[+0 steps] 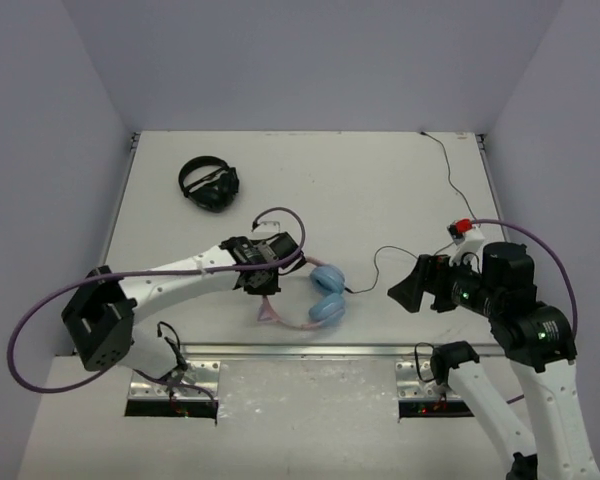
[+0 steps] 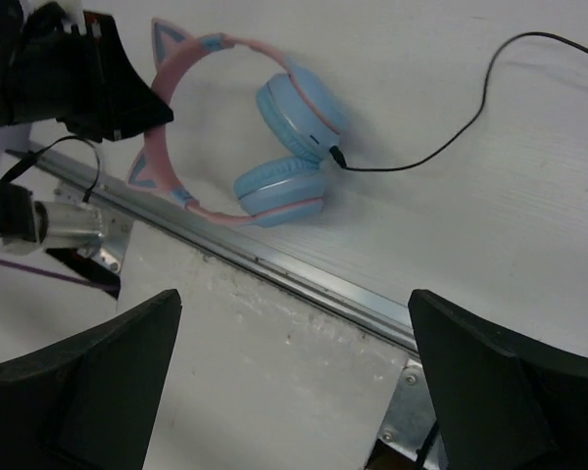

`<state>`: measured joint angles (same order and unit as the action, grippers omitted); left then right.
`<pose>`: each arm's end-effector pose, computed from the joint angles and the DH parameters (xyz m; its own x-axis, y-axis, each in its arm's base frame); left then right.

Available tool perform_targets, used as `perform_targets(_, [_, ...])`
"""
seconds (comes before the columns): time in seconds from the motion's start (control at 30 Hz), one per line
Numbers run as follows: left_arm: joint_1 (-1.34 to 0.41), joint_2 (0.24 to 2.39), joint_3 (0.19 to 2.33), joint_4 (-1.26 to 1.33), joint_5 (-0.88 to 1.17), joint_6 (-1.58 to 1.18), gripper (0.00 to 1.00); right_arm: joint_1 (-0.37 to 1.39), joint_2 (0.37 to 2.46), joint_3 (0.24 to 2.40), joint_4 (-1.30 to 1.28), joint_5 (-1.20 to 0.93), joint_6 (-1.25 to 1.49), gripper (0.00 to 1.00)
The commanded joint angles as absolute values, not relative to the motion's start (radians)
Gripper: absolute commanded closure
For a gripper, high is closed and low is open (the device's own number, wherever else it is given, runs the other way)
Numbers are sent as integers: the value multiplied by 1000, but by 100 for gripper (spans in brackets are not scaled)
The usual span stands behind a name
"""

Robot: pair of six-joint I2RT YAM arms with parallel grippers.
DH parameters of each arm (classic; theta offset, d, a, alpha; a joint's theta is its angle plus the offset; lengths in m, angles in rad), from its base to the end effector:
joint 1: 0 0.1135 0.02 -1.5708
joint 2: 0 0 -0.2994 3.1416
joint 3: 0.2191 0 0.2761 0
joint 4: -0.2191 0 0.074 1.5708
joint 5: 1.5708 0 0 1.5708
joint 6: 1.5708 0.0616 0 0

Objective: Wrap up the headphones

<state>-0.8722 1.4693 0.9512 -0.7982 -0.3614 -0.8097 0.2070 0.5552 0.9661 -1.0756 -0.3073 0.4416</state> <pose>0.2010 -0.2055 0.2026 -0.9065 0.0262 -0.4214 0.0039 0.9985 0.0537 0.0873 0.0374 0.3521 -0.7290 0.2632 -0.6319 -0.1298 0.8533 0.5051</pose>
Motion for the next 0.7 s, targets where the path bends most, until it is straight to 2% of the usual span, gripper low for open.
perform_targets(0.0, [-877, 1316, 1150, -1011, -532, -773, 100, 209, 535, 908, -837, -590, 408, 1])
perform_targets(0.17, [-877, 1282, 1287, -1179, -575, -724, 100, 210, 583, 871, -675, -686, 374, 1])
perform_targets(0.33, [-877, 1247, 1449, -1301, -584, -759, 100, 209, 678, 939, -644, -516, 226, 1])
perform_targets(0.47, [-877, 1209, 1534, -1316, -535, -776, 100, 209, 709, 896, -582, -443, 157, 1])
perform_targets(0.67, [-877, 1157, 1574, -1290, -454, -750, 100, 210, 730, 813, -450, -518, 130, 10])
